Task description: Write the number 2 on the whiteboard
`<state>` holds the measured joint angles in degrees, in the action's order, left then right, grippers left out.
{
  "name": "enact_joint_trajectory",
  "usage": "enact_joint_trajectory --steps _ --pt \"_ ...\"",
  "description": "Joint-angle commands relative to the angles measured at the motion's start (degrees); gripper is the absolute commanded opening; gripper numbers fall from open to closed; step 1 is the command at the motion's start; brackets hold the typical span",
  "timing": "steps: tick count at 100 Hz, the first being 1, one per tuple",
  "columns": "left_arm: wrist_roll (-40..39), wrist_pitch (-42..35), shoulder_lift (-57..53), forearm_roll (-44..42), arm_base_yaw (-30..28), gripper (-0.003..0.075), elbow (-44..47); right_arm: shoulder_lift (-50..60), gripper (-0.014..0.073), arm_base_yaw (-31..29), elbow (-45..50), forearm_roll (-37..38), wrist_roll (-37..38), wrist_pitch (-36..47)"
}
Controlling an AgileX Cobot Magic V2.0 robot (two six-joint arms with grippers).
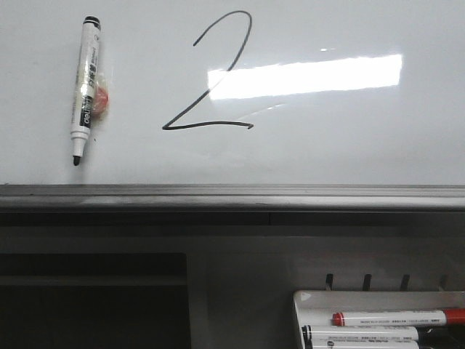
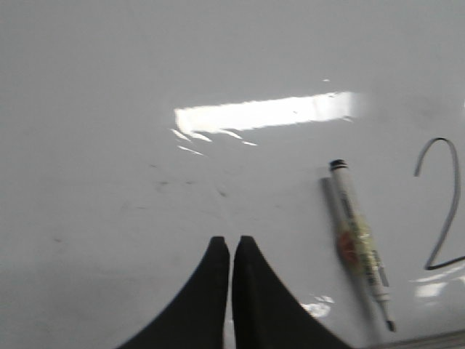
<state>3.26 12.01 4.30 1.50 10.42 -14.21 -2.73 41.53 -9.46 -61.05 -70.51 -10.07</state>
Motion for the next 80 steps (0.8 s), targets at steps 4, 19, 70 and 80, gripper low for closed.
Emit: enact_joint_trajectory --steps 4,19,70,80 --pt "3.98 -6.71 -1.00 2.75 -6.15 -0.0020 1.60 -0.48 -0.0062 -0.12 -1.58 -0.49 -0.28 2.13" --pt "3.83 -6.85 -3.98 3.33 -11.39 -0.0020 7.21 -0.48 -0.0062 -0.12 -1.58 -0.49 -0.28 2.18" --pt "3.61 3.11 -6.06 4.50 -14.01 -0.0020 14.87 -0.48 -0.0062 -0.12 -1.58 -0.49 -0.28 2.30" --pt "3.61 2.57 -6.06 4.50 -14.01 -0.0020 14.87 -0.48 -0.0062 -0.12 -1.58 -0.49 -0.28 2.30"
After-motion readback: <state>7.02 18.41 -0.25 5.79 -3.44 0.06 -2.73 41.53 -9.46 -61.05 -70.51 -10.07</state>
